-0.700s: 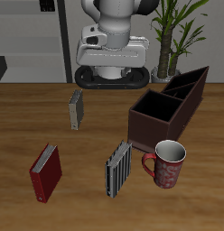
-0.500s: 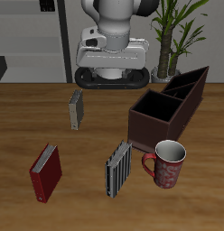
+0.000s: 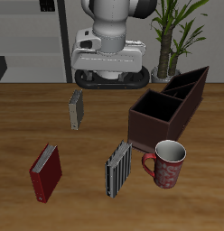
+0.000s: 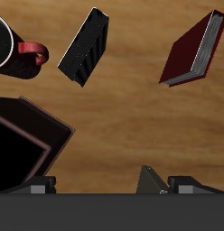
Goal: Place the striped book into the left desk caddy's left compartment
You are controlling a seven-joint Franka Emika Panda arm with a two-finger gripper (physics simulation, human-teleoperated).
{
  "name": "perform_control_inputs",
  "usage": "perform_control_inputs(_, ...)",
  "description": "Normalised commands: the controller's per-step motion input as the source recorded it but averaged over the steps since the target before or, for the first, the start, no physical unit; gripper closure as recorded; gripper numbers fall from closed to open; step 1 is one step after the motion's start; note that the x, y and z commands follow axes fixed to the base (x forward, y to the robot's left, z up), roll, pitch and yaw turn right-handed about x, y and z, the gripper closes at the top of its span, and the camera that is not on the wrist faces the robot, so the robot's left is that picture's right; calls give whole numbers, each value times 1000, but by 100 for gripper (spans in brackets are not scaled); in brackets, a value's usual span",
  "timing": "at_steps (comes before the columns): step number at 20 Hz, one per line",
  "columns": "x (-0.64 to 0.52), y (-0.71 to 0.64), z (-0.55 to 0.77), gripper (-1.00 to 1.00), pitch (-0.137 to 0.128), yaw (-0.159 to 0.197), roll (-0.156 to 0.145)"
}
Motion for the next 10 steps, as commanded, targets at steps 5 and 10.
perform_control_inputs(5, 244, -40, 82, -100, -7, 4, 25)
perform_control_inputs(10, 421, -18, 94, -100, -19, 6, 61)
